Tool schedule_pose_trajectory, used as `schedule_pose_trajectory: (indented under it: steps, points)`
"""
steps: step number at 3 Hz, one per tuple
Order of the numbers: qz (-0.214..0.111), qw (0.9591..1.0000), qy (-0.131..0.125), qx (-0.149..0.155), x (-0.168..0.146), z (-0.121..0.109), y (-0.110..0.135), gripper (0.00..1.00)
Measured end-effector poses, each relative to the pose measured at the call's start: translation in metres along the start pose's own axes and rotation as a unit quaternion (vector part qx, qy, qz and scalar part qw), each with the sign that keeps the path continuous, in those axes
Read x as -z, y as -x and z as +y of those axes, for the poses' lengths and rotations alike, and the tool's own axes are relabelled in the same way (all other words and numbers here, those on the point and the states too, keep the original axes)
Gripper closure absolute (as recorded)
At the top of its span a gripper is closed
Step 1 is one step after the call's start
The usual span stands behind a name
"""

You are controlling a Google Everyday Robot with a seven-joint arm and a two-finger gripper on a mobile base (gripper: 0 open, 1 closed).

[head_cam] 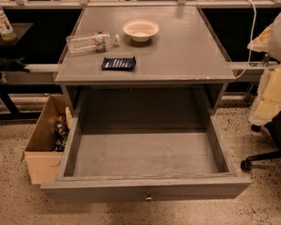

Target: Place rxbar blueberry into top drawer

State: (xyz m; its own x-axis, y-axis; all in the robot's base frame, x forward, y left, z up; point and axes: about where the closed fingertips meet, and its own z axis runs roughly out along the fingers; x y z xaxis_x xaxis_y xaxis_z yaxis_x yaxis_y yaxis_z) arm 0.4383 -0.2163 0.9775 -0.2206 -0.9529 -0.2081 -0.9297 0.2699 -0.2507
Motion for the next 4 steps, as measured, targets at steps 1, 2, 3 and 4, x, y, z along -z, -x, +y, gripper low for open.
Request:
schedule_pose_trajectory:
  steps: [1,2,3,4]
  points:
    - [0.0,1.0,0.0,0.0,0.0,0.0,0.0,0.0]
    - [-0.04,0.9991,0.007,0.011,-0.016,-0.021,0.016,0.0]
    - [-0.082,0.9962,0.015,0.024,-0.038,-0.044,0.037,0.0]
    - [-0.125,0.9914,0.019,0.036,-0.053,-0.066,0.069,0.0]
